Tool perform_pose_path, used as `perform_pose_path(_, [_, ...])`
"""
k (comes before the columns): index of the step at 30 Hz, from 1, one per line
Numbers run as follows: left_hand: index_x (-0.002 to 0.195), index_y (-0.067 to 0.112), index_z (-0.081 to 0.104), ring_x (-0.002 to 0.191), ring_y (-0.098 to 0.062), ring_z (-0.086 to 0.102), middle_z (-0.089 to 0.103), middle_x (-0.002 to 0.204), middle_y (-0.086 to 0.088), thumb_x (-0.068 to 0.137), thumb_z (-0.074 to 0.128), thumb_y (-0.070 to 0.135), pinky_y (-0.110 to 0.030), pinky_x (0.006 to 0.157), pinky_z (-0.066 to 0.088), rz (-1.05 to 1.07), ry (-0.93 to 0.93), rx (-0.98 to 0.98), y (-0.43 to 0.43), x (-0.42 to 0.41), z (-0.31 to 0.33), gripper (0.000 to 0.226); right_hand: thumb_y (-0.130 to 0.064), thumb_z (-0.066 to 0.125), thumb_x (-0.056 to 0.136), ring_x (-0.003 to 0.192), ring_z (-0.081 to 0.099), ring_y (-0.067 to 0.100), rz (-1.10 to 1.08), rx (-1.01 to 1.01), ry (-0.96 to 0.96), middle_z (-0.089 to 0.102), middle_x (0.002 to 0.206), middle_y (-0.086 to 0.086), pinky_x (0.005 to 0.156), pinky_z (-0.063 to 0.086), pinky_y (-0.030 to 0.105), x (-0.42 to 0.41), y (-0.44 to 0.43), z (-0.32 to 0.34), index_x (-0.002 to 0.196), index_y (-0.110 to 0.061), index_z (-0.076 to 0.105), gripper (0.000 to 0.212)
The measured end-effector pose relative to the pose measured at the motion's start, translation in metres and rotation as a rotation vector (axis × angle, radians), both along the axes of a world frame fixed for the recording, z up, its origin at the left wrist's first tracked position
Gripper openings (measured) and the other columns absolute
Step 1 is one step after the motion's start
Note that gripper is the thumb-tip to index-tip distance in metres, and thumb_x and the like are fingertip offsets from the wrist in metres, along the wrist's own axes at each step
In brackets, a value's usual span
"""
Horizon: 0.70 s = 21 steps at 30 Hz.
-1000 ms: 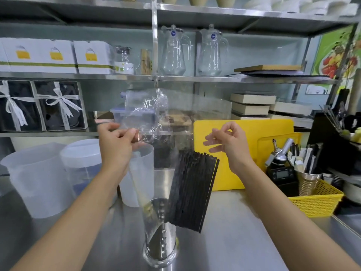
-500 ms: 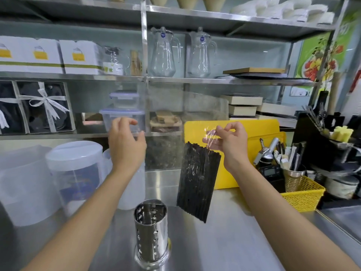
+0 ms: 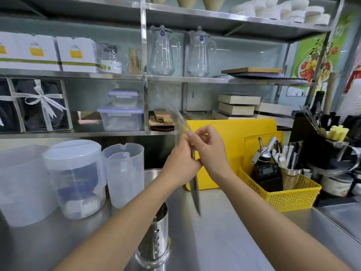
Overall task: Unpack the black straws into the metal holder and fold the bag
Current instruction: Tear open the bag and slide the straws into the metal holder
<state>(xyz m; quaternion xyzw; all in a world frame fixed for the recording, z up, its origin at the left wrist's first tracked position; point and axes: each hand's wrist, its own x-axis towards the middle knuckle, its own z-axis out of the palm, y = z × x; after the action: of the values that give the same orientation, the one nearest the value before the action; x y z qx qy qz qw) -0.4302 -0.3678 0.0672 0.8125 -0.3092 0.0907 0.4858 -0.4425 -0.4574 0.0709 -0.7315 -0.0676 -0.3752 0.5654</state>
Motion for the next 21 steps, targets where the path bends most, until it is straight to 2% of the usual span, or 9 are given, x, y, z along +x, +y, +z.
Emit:
perform_pose_path(1, [0.116, 0.017, 0.041, 0.097, -0.02, 0.061, 0.063, 0.108, -0.003, 0.083, 0.058, 0.022, -0.043, 0.083, 0.053, 0.08, -0.027, 0.002, -0.001, 0.003, 0.0, 0.038, -0.031, 0.061, 0.084, 0.057, 0.054, -0.003, 0.014, -0.027, -0.007, 0.058, 0.058, -0.015, 0.055, 0.046, 0.016, -0.002, 0.005, -0.002, 0.068, -0.024, 0.05, 0.021])
perform_pose_path(2, [0.111, 0.016, 0.043, 0.091, -0.022, 0.063, 0.064, 0.101, -0.004, 0.084, 0.055, 0.026, -0.042, 0.078, 0.054, 0.154, -0.04, -0.019, -0.001, 0.006, 0.0, 0.031, -0.036, 0.059, 0.085, 0.057, 0.052, -0.002, 0.029, -0.043, -0.001, 0.058, 0.058, -0.015, 0.055, 0.043, 0.016, -0.003, 0.008, -0.004, 0.069, -0.023, 0.052, 0.022])
perform_pose_path(6, [0.089, 0.018, 0.049, 0.081, -0.022, 0.063, 0.064, 0.089, -0.006, 0.084, 0.052, 0.013, -0.042, 0.072, 0.055, 0.243, 0.074, -0.197, 0.007, 0.019, 0.001, 0.008, -0.042, 0.054, 0.087, 0.069, 0.057, 0.007, 0.106, -0.044, 0.05, 0.061, 0.073, -0.002, 0.064, 0.045, 0.028, -0.004, 0.014, -0.003, 0.077, -0.015, 0.057, 0.029])
perform_pose_path(9, [0.074, 0.019, 0.05, 0.086, -0.024, 0.062, 0.065, 0.087, -0.008, 0.083, 0.048, 0.002, -0.044, 0.08, 0.051, 0.235, 0.132, -0.297, 0.015, 0.026, 0.003, 0.02, -0.033, 0.054, 0.09, 0.085, 0.065, 0.025, 0.182, 0.065, 0.053, 0.069, 0.089, 0.016, 0.076, 0.051, 0.034, -0.003, 0.01, -0.001, 0.078, -0.015, 0.058, 0.022])
perform_pose_path(12, [0.071, 0.022, 0.047, 0.084, -0.02, 0.061, 0.065, 0.079, -0.003, 0.087, 0.041, -0.006, -0.031, 0.076, 0.046, 0.206, 0.157, -0.328, 0.023, 0.032, 0.004, 0.032, -0.022, 0.057, 0.088, 0.076, 0.066, 0.017, 0.112, 0.185, 0.068, 0.07, 0.082, 0.009, 0.065, 0.051, 0.02, 0.001, -0.004, -0.006, 0.075, -0.017, 0.057, 0.014])
perform_pose_path(15, [0.072, 0.022, 0.047, 0.074, -0.002, 0.054, 0.063, 0.076, 0.004, 0.09, 0.041, -0.005, -0.018, 0.063, 0.036, 0.164, 0.145, -0.288, 0.031, 0.033, 0.007, 0.033, -0.014, 0.062, 0.084, 0.08, 0.06, 0.019, -0.001, 0.322, 0.195, 0.064, 0.081, 0.006, 0.067, 0.045, 0.026, 0.011, -0.024, -0.02, 0.074, -0.016, 0.055, 0.012])
perform_pose_path(17, [0.071, 0.02, 0.048, 0.076, 0.001, 0.053, 0.064, 0.076, 0.004, 0.09, 0.041, -0.006, -0.017, 0.066, 0.035, 0.125, 0.174, -0.292, 0.038, 0.032, 0.012, 0.033, -0.017, 0.068, 0.079, 0.09, 0.056, 0.021, -0.04, 0.378, 0.298, 0.061, 0.086, 0.003, 0.071, 0.042, 0.031, 0.019, -0.039, -0.032, 0.078, -0.016, 0.055, 0.013])
perform_pose_path(19, [0.071, 0.02, 0.049, 0.08, -0.001, 0.053, 0.063, 0.072, 0.008, 0.089, 0.042, -0.007, -0.023, 0.077, 0.037, 0.111, 0.212, -0.306, 0.043, 0.032, 0.016, 0.032, -0.024, 0.074, 0.074, 0.103, 0.051, 0.021, -0.017, 0.432, 0.382, 0.059, 0.101, 0.001, 0.08, 0.036, 0.034, 0.025, -0.051, -0.042, 0.092, -0.017, 0.056, 0.026])
perform_pose_path(21, [0.072, 0.019, 0.048, 0.085, -0.008, 0.054, 0.062, 0.074, 0.006, 0.089, 0.04, -0.009, -0.031, 0.087, 0.037, 0.08, 0.235, -0.303, 0.048, 0.033, 0.021, 0.033, -0.031, 0.078, 0.069, 0.117, 0.044, 0.023, 0.016, 0.501, 0.422, 0.053, 0.122, 0.004, 0.09, 0.03, 0.036, 0.027, -0.06, -0.046, 0.114, -0.016, 0.052, 0.054])
